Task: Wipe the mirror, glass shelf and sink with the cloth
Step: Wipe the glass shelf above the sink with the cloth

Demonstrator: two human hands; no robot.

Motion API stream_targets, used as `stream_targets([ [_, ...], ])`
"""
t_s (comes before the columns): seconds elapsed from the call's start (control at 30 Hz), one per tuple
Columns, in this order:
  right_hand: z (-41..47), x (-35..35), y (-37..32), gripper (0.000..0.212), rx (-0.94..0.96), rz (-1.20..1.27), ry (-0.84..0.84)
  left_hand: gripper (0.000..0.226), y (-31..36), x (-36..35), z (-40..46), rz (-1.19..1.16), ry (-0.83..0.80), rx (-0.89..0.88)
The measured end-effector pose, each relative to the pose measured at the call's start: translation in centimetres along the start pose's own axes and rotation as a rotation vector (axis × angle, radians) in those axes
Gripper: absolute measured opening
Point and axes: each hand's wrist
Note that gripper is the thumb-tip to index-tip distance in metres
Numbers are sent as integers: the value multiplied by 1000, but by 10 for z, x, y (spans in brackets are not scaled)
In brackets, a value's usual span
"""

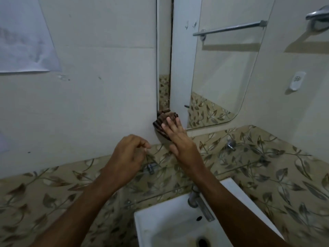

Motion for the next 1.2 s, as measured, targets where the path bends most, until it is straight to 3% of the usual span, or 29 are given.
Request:
stream_targets([
  [0.1,-13,12,-4,67,-232,212,90,16,-14,-7,-37,-114,-38,235],
  [0.17,-22,17,-5,62,-316,227,71,17,-24,-9,-55,-161,-30,328],
  [0.33,-54,-11,-17,57,-439,80,-310,16,-44,-19,-105,-194,177,616],
  [0.43,-74,-44,-37,56,-429,-70,-450,14,-51,-32,-135,-197,224,748],
  [0.53,-85,-71,-68,58,-320,-236,-465,17,-56,-37,-148,-200,248,792],
  [0.63,-84,-93,-105,52,-115,-218,-431,20,-51,-37,-149,-220,290,796],
  [0.73,-72,-104,-118,63,-9,-151,-522,16,-45,-35,-146,-254,316,793],
  [0.9,-68,-92,-74,46,-90,-229,-510,19,-40,-31,-144,-245,313,783],
  [1.13,-73,-113,-103,66,-42,-242,-552,26,-39,-32,-134,-241,334,778],
  [1.2,-74,-115,-106,61,-7,-226,-534,28,-39,-35,-130,-245,336,772],
])
Point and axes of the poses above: each hand's wrist, its own z-axis towards the middle knuckle, its own x-axis out of the back of the hand, y = z × x
